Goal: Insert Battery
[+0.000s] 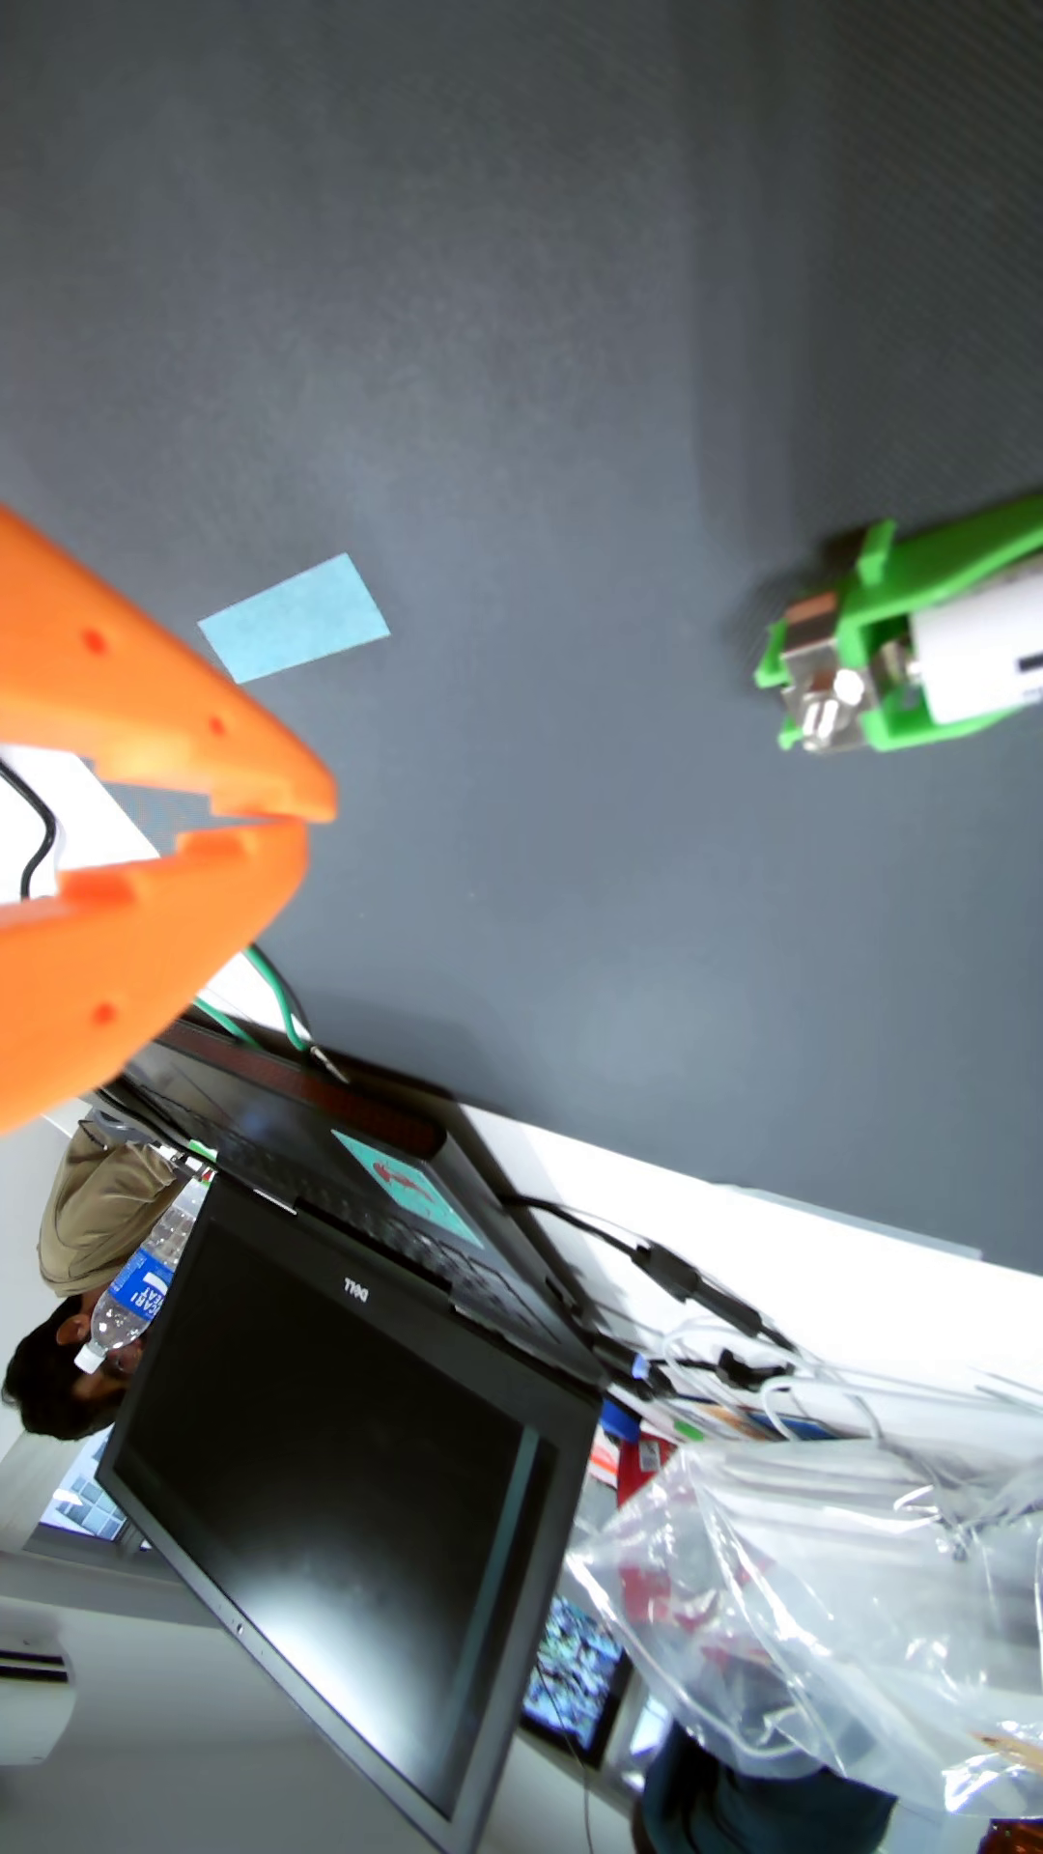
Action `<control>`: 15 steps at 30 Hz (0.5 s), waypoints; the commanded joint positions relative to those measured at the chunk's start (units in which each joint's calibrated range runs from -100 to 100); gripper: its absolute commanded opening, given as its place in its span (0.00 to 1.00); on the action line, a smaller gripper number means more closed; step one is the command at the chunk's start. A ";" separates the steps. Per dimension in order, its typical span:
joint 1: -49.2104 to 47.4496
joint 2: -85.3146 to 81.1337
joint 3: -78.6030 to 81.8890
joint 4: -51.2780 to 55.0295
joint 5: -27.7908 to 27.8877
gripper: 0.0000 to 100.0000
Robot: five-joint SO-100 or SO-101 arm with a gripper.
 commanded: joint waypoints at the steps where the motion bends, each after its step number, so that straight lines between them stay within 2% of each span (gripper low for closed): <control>1: -0.16 -2.23 1.13 -0.03 0.08 0.02; 10: 0.20 -7.98 7.25 -0.03 -0.23 0.02; 15: 5.16 -7.90 7.25 0.06 -0.28 0.02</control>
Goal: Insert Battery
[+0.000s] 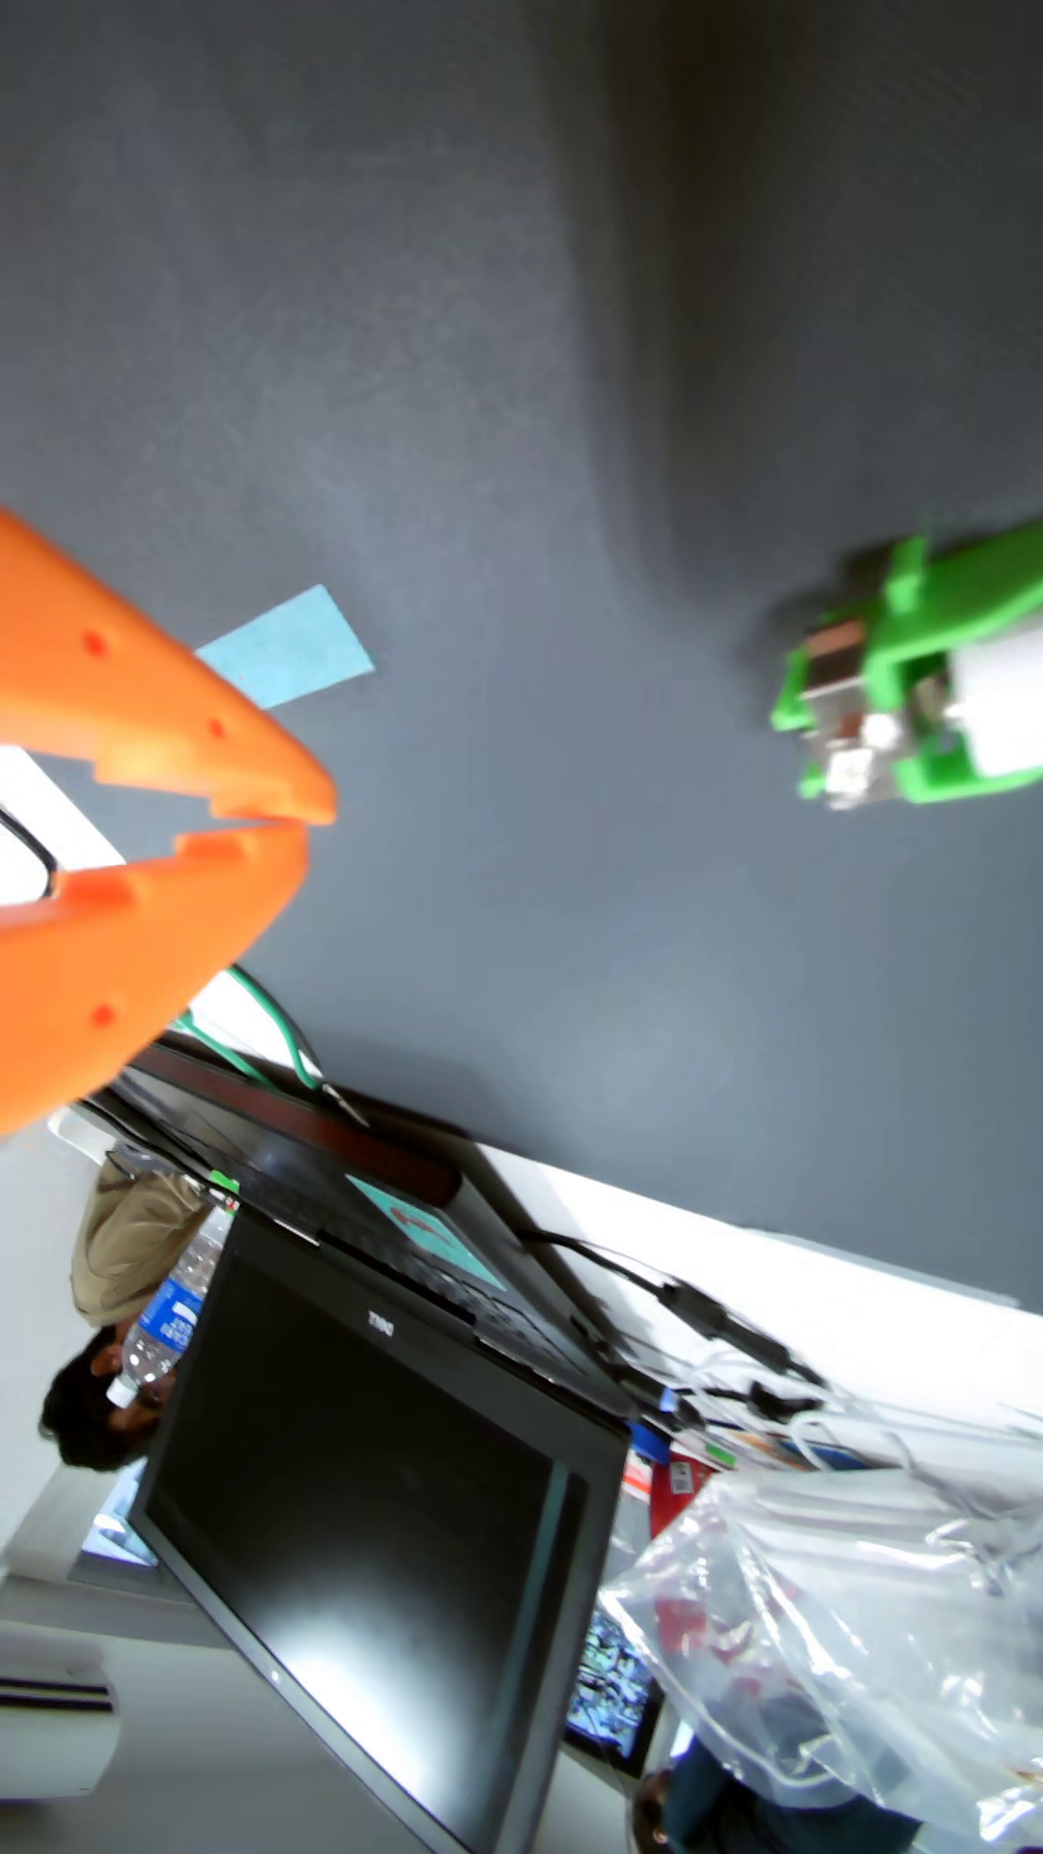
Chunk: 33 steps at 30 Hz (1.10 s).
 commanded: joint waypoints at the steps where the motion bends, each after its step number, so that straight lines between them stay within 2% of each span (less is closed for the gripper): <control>1: 2.43 -0.33 -0.07 0.06 -0.28 0.02; 33: 1.73 -0.33 -0.07 0.06 -0.13 0.02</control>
